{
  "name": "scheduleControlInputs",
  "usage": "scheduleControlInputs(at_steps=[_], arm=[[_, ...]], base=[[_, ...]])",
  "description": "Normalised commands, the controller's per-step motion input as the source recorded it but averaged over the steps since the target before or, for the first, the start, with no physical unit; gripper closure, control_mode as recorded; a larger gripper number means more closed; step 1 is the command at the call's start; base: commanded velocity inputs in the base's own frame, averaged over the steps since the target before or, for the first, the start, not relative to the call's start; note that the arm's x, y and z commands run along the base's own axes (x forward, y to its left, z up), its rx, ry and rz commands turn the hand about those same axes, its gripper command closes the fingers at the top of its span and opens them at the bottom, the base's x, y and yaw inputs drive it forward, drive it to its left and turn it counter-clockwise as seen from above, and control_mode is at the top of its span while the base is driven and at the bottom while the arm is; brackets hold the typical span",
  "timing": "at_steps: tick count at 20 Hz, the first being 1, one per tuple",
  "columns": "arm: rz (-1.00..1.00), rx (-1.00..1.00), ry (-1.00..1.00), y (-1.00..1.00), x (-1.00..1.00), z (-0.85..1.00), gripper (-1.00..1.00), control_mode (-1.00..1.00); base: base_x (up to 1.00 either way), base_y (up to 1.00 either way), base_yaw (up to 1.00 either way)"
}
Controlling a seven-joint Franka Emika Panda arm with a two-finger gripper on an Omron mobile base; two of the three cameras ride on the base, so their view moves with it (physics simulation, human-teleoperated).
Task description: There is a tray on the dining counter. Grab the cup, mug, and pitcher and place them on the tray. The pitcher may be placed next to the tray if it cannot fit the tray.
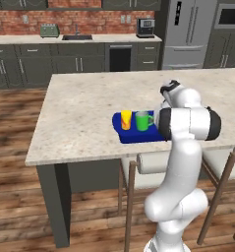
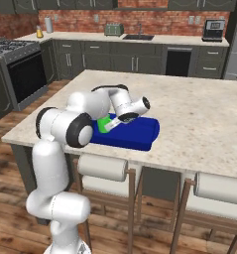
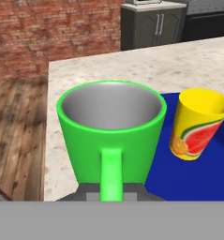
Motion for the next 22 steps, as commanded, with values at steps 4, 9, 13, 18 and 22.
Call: scheduleControlInputs(at_steps=[4,9,13,18,22], arm=[[0.03,0.00,0.04,0.18,0.17,-0.21,1.00,-1.00],[0.03,0.00,0.06,0.20,0.21,-0.20,1.00,-1.00],[0.03,0.00,0.04,0.12,0.22,-0.14,1.00,-1.00],[0.03,0.00,0.02,0.10,0.20,-0.18,1.00,-1.00],[0.03,0.00,0.00,0.12,0.19,-0.21,1.00,-1.00]], base=[[0.00,0.00,0.00],[0.00,0.00,0.00],[0.00,0.00,0.00],[0.00,0.00,0.00],[0.00,0.00,0.00]])
